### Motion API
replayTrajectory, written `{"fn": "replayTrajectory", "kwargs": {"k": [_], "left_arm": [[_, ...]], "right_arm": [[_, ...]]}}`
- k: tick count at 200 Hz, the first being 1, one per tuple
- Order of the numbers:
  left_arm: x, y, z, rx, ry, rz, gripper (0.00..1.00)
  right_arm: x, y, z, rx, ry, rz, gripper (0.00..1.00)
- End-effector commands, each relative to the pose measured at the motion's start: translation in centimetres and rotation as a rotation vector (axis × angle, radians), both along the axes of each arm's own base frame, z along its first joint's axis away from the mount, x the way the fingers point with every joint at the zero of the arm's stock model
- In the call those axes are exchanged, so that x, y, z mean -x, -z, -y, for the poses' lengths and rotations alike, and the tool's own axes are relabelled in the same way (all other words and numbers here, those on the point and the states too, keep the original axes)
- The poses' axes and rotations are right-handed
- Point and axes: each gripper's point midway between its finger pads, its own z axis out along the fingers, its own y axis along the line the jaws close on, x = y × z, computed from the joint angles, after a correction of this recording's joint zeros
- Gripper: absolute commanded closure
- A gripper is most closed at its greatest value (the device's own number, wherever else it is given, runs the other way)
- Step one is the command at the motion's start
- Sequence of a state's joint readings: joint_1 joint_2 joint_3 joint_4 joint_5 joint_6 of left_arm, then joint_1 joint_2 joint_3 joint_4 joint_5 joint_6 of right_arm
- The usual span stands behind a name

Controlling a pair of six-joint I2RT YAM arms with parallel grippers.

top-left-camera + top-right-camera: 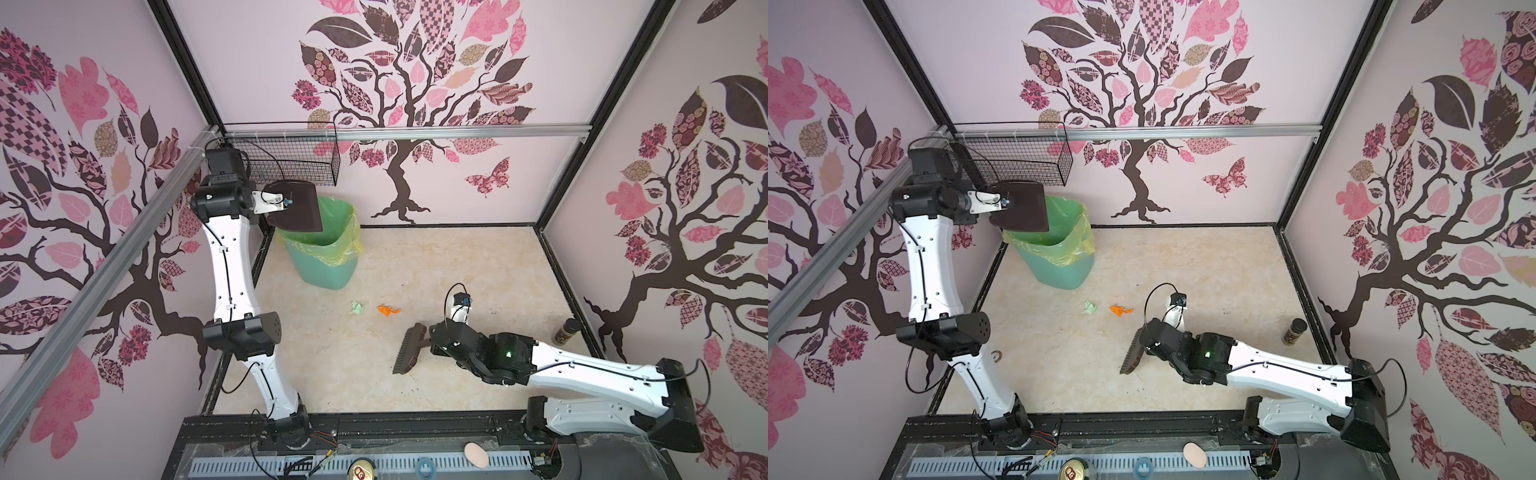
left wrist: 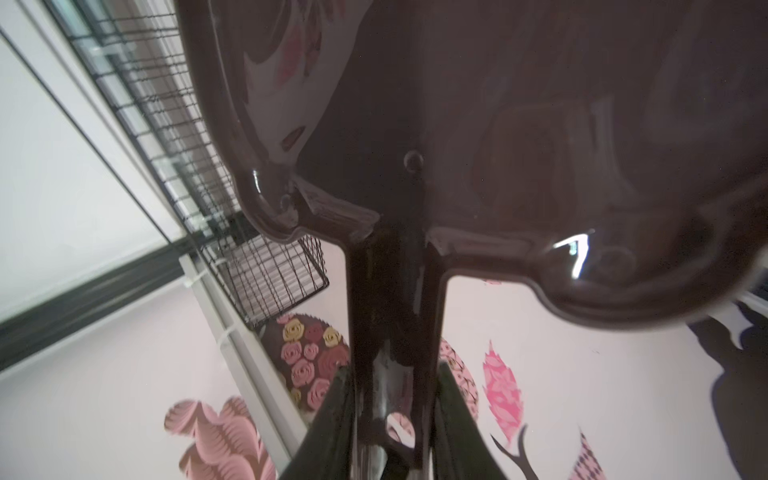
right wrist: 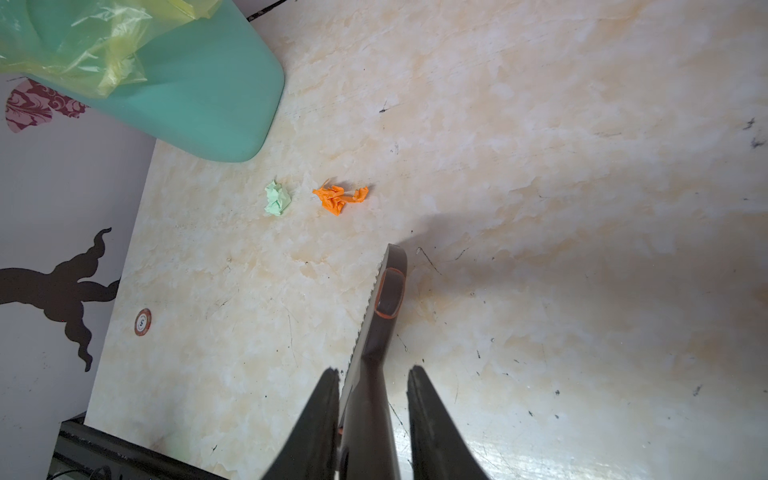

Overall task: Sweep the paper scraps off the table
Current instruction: 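Lower the empty dustpan with the left gripper while right brush approaches leftover scraps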

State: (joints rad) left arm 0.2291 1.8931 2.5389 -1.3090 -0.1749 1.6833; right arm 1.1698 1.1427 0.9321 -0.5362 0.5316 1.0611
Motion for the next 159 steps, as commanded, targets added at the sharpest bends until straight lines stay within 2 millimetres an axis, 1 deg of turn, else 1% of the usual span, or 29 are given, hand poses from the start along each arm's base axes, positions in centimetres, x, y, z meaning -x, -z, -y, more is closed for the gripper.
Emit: {"fn": "replayTrajectory", "kwargs": {"k": [1, 18, 35, 38, 43, 47, 49, 56, 61, 64, 66, 79, 100, 118, 126, 134, 159], "left_arm": [[4.9, -0.3, 2.7, 0.136, 0.033, -0.018, 0.93], [8.0, 0.7, 3.7, 0.171, 0.054, -0.054, 0.93], [10.9, 2.8, 4.5, 0.211, 0.056, -0.106, 0.93], [11.5, 2.9, 4.6, 0.216, 0.058, -0.103, 0.93], [12.3, 4.0, 4.8, 0.235, 0.058, -0.129, 0.93], [13.0, 4.4, 4.9, 0.243, 0.056, -0.138, 0.93], [13.5, 5.3, 5.0, 0.251, 0.054, -0.158, 0.93], [14.6, 6.8, 5.2, 0.268, 0.047, -0.192, 0.93], [15.5, 7.4, 5.3, 0.276, 0.046, -0.197, 0.93], [15.9, 8.1, 5.3, 0.283, 0.042, -0.207, 0.93], [16.0, 8.8, 5.3, 0.29, 0.042, -0.221, 0.93], [17.5, 10.9, 5.2, 0.309, 0.029, -0.229, 0.93], [19.1, 13.6, 4.7, 0.339, -0.005, -0.237, 0.93], [20.4, 15.0, 5.2, 0.399, -0.02, -0.257, 0.93], [20.8, 15.7, 5.4, 0.416, -0.027, -0.269, 0.93], [21.1, 16.4, 5.6, 0.426, -0.03, -0.276, 0.93], [20.9, 18.8, 5.9, 0.429, -0.017, -0.234, 0.93]], "right_arm": [[-0.7, -3.4, 0.7, -0.015, 0.023, 0.065, 1.0], [-0.9, -4.2, 0.8, -0.007, 0.028, 0.081, 1.0], [-1.1, -5.3, 0.8, 0.001, 0.025, 0.1, 1.0], [-1.2, -5.6, 0.7, -0.001, 0.024, 0.104, 1.0], [-1.3, -6.0, 0.6, 0.001, 0.019, 0.11, 1.0], [-1.4, -6.3, 0.5, 0.003, 0.016, 0.115, 1.0], [-1.4, -6.5, 0.4, 0.001, 0.013, 0.118, 1.0], [-1.6, -7.5, -0.1, -0.007, 0.002, 0.131, 1.0], [-1.7, -8.0, -0.4, -0.01, -0.008, 0.14, 1.0], [-1.9, -8.4, -0.7, -0.012, -0.016, 0.144, 1.0], [-1.9, -8.6, -0.8, -0.014, -0.02, 0.147, 1.0], [-2.6, -10.1, -2.1, -0.024, -0.059, 0.164, 1.0], [-4.3, -12.2, -4.6, -0.049, -0.116, 0.186, 1.0], [-6.4, -13.6, -7.0, -0.062, -0.157, 0.199, 1.0], [-7.6, -13.7, -7.9, -0.06, -0.166, 0.191, 1.0], [-8.9, -13.3, -8.9, -0.06, -0.176, 0.174, 1.0], [-12.3, -11.3, -11.9, -0.086, -0.2, 0.116, 1.0]]}}
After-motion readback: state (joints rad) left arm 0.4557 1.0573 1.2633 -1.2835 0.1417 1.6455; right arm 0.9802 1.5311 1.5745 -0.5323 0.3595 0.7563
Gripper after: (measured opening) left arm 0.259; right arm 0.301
